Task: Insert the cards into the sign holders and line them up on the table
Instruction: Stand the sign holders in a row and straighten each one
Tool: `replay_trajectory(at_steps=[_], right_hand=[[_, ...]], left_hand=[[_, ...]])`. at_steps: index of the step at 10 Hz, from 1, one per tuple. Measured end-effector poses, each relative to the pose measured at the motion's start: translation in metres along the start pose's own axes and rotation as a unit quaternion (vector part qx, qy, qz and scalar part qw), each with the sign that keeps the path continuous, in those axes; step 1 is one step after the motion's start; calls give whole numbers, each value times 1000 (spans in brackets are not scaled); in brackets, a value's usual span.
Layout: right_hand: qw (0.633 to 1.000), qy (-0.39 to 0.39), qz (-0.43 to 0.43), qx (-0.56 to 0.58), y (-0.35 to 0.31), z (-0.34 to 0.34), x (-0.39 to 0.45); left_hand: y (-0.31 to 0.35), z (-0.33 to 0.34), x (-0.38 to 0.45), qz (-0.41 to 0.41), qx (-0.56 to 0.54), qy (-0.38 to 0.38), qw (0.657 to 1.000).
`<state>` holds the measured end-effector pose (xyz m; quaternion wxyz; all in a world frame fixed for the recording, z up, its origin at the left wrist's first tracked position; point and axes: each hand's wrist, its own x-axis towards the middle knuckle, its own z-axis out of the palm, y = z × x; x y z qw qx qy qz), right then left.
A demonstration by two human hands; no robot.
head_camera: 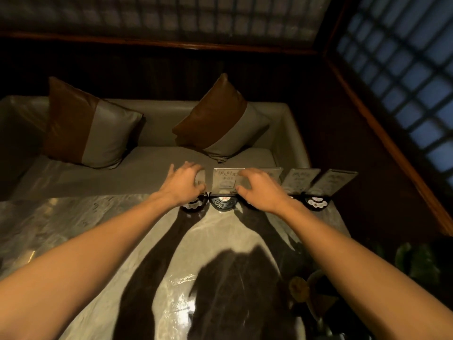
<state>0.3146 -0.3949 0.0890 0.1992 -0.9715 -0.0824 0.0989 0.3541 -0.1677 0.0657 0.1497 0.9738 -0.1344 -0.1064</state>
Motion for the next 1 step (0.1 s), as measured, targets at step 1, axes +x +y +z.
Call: replay_trajectory(at_steps=[1], right_hand=[[1000, -9, 6, 8, -1, -1, -18]], left_hand=[[10, -2, -15, 6, 15, -17, 1000]])
